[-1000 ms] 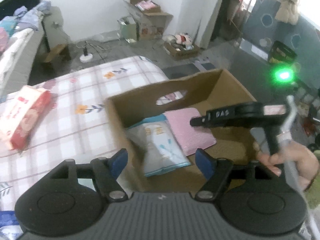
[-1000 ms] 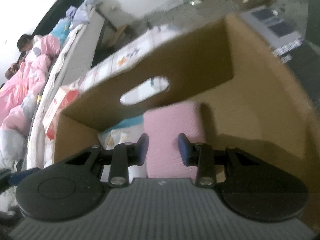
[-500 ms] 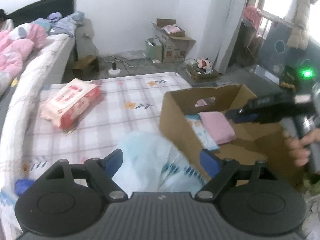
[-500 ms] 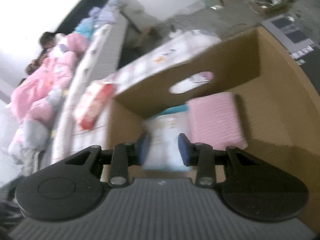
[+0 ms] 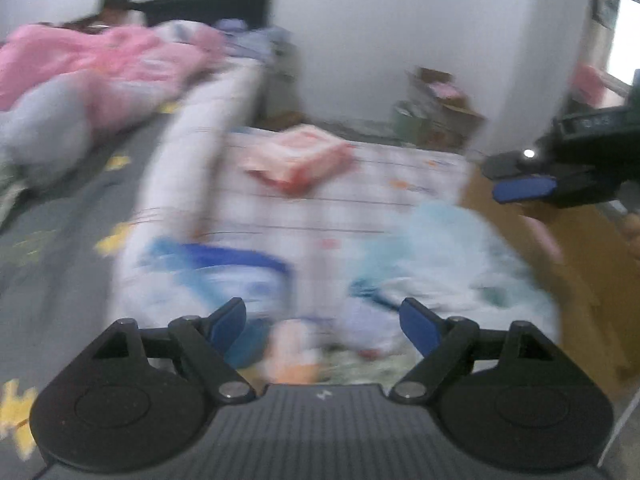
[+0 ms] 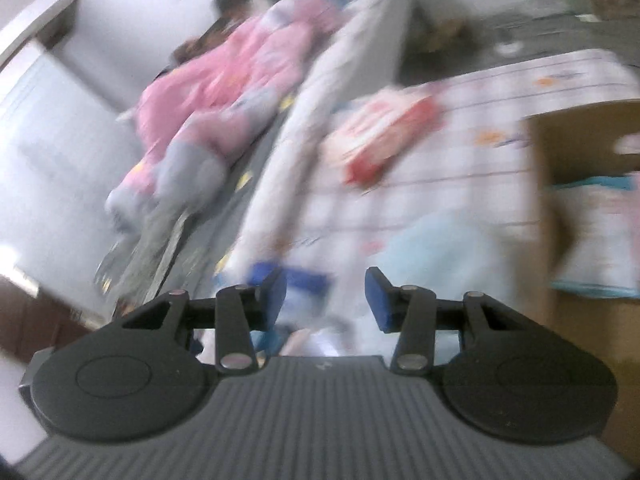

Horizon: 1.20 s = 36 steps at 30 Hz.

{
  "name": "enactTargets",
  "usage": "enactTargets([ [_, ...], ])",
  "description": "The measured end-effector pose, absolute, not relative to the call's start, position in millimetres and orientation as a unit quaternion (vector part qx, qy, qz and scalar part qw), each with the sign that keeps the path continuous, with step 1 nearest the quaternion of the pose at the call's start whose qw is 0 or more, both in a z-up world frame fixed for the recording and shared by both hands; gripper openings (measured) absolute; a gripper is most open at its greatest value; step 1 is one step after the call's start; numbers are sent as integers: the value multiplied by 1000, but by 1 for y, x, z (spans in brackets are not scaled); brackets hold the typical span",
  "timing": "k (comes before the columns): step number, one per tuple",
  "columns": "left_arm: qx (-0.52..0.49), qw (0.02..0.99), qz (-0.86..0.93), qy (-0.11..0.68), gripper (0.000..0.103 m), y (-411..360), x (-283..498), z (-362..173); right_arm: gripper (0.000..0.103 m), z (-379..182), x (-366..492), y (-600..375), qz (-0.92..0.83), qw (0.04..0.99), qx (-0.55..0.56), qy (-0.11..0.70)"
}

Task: Organize soft objects
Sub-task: 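Reach the right gripper to the blue band-aid box and grasp it, then carry the blue band-aid box with the right gripper to the cardboard box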

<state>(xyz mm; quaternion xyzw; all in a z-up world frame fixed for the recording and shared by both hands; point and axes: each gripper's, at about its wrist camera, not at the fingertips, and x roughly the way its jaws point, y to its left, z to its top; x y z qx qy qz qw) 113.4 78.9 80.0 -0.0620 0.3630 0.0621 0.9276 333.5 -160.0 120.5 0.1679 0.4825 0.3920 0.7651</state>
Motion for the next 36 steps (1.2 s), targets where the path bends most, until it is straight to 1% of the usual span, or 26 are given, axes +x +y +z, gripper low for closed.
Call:
enactTargets([
  [3, -69, 928, 99, 353, 85, 104, 100, 71, 43, 115, 317, -107, 432, 741, 141, 494],
  [9, -118, 913, 131, 367, 85, 155, 99, 42, 44, 102, 283, -2, 485, 722, 47, 491],
  [13, -151, 907, 121, 375, 84, 179, 109, 27, 44, 95, 271, 45, 503, 724, -8, 473],
  [15, -167, 902, 116, 382, 81, 186, 113, 22, 44, 90, 269, 61, 507, 725, -29, 465],
  [19, -177, 897, 105, 392, 78, 191, 124, 11, 44, 67, 282, 82, 501, 725, -42, 472],
  [21, -182, 893, 102, 399, 75, 192, 128, 7, 44, 56, 287, 90, 497, 721, -41, 482],
  [23, -187, 890, 97, 405, 69, 193, 132, 3, 44, 47, 290, 95, 498, 715, -41, 489],
  [25, -189, 889, 96, 406, 66, 192, 136, 1, 43, 40, 290, 98, 498, 711, -44, 494],
  [28, -187, 890, 103, 403, 66, 191, 139, 1, 41, 33, 287, 103, 493, 715, -54, 493],
  [32, -178, 896, 113, 391, 66, 191, 137, 8, 34, 33, 285, 101, 492, 715, -50, 495],
  [36, -175, 900, 116, 383, 66, 188, 133, 19, 34, 42, 284, 95, 495, 715, -38, 492],
])
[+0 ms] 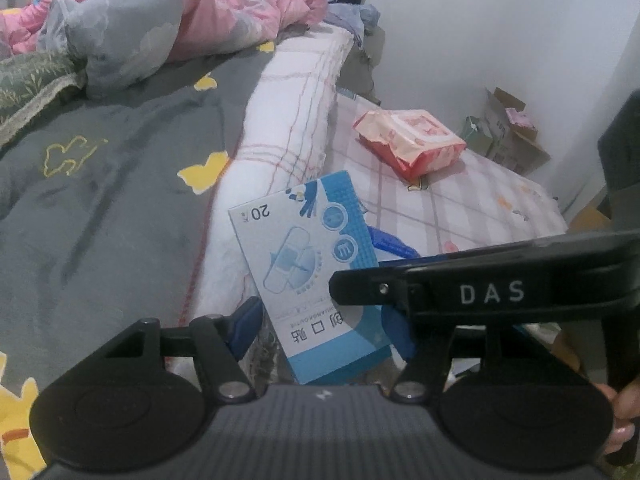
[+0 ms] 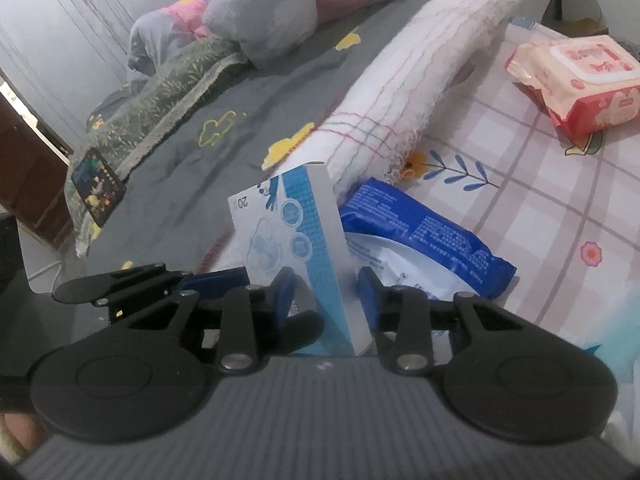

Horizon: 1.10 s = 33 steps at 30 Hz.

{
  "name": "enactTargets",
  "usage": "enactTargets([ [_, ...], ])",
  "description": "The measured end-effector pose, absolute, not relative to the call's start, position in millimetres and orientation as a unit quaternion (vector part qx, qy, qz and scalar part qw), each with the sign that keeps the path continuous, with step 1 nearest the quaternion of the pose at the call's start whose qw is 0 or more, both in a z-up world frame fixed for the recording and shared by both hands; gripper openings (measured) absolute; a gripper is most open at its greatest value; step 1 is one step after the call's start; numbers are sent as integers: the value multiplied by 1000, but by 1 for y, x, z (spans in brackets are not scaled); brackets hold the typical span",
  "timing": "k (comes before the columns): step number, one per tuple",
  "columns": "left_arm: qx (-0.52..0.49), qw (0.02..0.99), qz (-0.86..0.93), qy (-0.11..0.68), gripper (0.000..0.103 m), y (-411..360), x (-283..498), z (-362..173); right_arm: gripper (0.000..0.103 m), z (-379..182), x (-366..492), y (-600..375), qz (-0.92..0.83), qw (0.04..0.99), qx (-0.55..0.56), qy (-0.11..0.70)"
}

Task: Organize soft objects
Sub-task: 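Carry the blue band-aid box with the right gripper to the cardboard box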

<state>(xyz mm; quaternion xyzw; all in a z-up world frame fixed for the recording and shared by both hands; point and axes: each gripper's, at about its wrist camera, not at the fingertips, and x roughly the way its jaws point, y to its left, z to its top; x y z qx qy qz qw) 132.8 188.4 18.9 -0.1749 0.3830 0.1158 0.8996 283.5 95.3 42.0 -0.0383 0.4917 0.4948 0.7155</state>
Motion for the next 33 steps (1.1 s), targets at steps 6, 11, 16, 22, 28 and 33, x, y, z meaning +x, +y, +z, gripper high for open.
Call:
enactTargets([
  [6, -154, 912, 119, 362, 66, 175, 126, 47, 34, 72, 273, 80, 501, 729, -28, 466],
  [11, -124, 924, 105, 345, 66, 151, 123, 73, 34, 98, 271, 51, 498, 742, -2, 449],
  [16, -90, 933, 74, 341, 67, 112, 132, 95, 34, 120, 273, 3, 479, 760, 28, 438],
  [22, -47, 940, 1, 338, 67, 42, 167, 115, 34, 138, 287, -83, 425, 795, 68, 428],
  [28, -9, 933, -92, 348, 68, -47, 219, 126, 34, 148, 314, -200, 347, 829, 112, 424],
  [33, 5, 912, -162, 376, 68, -126, 272, 114, 34, 135, 346, -296, 274, 839, 155, 445],
])
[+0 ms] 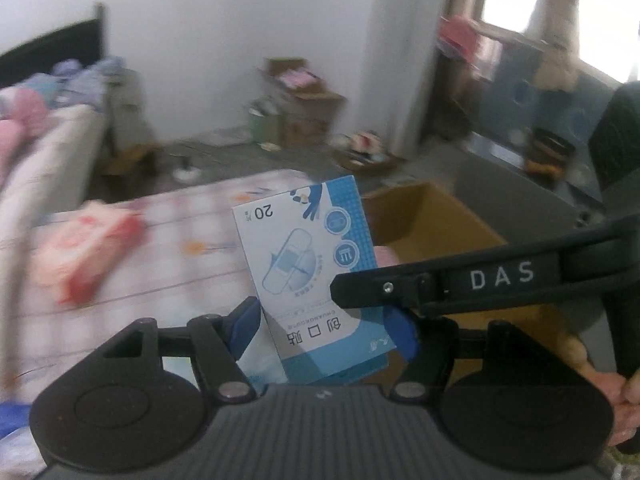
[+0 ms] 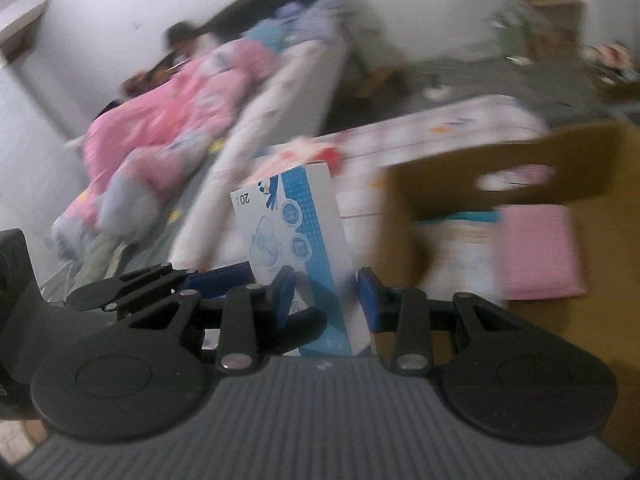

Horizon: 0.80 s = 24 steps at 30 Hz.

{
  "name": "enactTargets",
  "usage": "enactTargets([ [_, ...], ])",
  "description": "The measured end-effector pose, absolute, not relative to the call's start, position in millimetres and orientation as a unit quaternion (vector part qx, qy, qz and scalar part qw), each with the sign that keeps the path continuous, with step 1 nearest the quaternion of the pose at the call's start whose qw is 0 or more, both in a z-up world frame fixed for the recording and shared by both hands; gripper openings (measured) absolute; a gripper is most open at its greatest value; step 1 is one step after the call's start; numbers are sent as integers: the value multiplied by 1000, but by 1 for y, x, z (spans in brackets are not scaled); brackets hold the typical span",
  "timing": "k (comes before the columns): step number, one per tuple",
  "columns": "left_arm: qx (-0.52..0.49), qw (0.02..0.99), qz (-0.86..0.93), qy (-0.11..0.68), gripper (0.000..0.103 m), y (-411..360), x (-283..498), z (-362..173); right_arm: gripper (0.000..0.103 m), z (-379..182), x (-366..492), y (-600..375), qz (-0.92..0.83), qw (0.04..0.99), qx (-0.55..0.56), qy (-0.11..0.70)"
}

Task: Organize soft objects
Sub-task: 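Carry the blue band-aid box with the right gripper to the cardboard box, then lower the band-aid box into the box and open the right gripper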

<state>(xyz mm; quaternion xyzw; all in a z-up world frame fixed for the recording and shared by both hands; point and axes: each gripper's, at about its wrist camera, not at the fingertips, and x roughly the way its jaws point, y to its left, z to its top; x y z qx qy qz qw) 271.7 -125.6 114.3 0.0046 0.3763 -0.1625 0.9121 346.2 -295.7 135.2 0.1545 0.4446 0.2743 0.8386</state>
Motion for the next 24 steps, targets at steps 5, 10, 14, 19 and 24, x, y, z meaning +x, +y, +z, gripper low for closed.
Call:
enactTargets([
  [5, 2, 886, -202, 418, 68, -186, 326, 88, 34, 107, 380, -363, 216, 838, 171, 471],
  [10, -31, 862, -214, 460, 70, -226, 375, 60, 34, 79, 420, -405, 166, 848, 157, 478],
  [14, -37, 848, -189, 494, 77, -238, 401, 38, 35, 61, 444, -415, 106, 878, 95, 458],
  [19, -31, 864, -182, 469, 82, -222, 392, 45, 35, 48, 444, -415, 84, 891, 62, 442],
  [24, -6, 880, -164, 446, 83, -206, 381, 64, 35, 44, 436, -417, 86, 885, 89, 448],
])
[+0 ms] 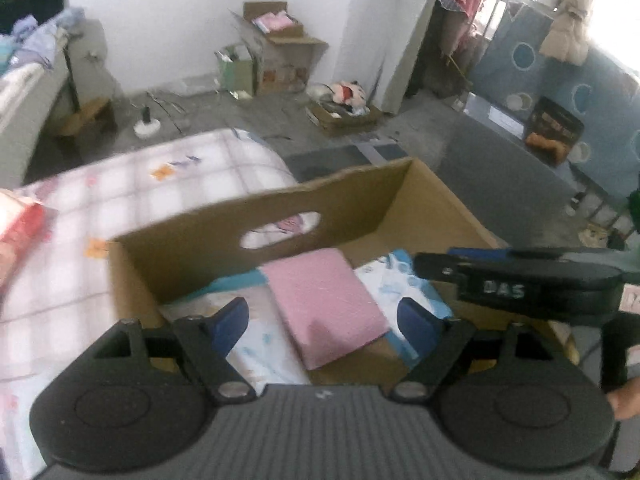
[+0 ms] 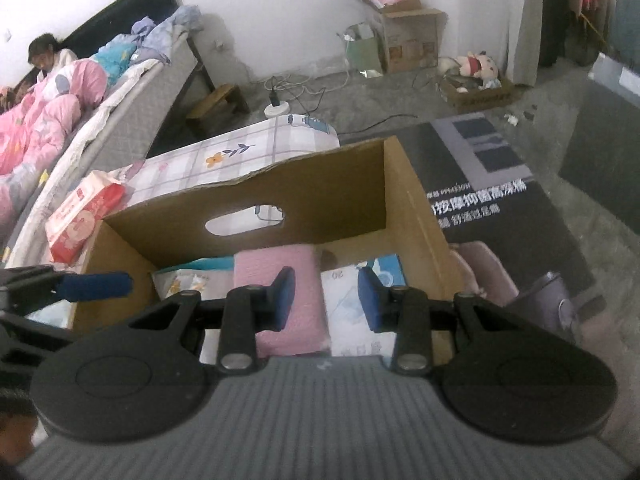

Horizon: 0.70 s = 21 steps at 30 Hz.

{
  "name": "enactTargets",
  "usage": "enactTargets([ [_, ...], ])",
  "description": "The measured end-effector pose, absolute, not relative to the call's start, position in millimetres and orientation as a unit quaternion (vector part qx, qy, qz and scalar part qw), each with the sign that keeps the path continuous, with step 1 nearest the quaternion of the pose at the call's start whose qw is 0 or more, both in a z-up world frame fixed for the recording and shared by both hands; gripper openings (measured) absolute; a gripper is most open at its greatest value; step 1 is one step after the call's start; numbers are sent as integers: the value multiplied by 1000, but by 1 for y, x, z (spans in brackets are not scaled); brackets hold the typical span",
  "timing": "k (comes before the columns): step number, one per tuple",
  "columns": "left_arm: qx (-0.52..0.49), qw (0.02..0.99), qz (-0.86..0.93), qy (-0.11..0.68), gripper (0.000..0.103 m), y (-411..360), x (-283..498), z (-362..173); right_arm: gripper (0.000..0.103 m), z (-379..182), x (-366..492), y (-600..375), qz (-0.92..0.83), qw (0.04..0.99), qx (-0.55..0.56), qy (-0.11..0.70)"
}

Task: Organize soft objects
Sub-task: 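Lower the band-aid box into the box and open the right gripper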

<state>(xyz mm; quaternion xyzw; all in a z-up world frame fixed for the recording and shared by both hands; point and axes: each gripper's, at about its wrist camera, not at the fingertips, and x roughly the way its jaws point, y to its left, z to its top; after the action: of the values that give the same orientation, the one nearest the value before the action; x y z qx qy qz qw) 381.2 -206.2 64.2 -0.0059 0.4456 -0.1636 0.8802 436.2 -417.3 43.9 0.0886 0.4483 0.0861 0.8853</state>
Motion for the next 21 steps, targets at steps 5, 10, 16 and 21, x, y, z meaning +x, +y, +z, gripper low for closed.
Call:
enactTargets([
  [5, -4, 891, -140, 432, 83, -176, 370, 81, 35, 53, 419, -422, 111, 871, 139, 458],
  [10, -18, 901, -124, 415, 83, -132, 342, 101, 35, 52, 399, -420, 114, 854, 165, 481],
  [16, -40, 917, -101, 385, 89, -74, 290, 118, 37, 33, 378, -409, 100, 827, 142, 535],
  [21, -53, 926, -68, 367, 92, -26, 244, 114, 37, -3, 389, -403, 59, 805, 86, 584],
])
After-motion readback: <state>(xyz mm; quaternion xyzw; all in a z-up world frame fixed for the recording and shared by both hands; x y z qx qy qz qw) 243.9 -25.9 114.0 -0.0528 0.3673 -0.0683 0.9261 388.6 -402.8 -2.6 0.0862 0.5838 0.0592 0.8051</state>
